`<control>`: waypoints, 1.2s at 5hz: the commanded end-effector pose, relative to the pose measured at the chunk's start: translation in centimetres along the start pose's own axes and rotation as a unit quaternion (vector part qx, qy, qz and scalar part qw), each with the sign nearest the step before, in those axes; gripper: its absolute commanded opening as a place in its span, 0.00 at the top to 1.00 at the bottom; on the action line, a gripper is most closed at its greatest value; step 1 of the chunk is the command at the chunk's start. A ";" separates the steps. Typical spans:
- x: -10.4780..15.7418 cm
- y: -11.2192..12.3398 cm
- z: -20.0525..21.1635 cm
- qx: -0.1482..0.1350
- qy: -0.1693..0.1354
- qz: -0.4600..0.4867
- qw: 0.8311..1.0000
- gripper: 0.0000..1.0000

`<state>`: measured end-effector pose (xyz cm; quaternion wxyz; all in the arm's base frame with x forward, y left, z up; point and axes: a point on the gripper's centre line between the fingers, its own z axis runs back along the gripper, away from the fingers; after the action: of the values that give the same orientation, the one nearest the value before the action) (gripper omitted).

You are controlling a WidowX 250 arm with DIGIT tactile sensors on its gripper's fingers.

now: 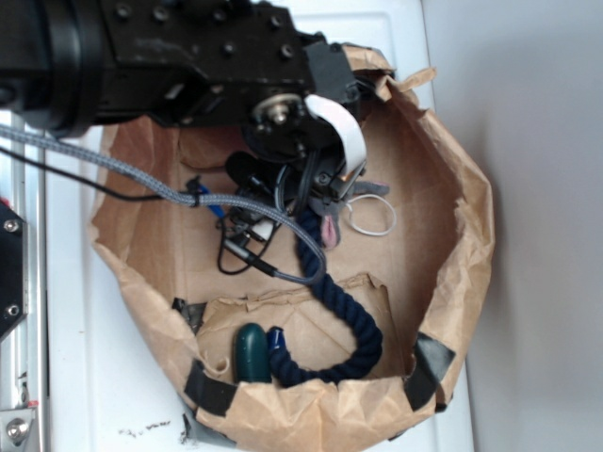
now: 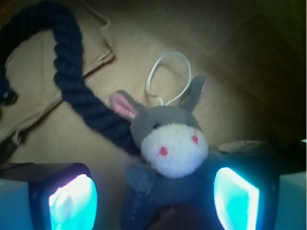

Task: Grab the gray animal.

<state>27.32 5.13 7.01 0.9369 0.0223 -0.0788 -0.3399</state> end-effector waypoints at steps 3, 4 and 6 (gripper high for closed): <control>-0.8 2.2 -0.9 0.065 0.041 0.001 0.997 0.00; -0.6 1.7 -2.2 0.059 0.030 -0.004 0.998 0.00; 0.5 1.6 -3.0 0.070 0.029 0.018 0.997 1.00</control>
<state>27.95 6.39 3.18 0.9431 0.0860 -0.0528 -0.3168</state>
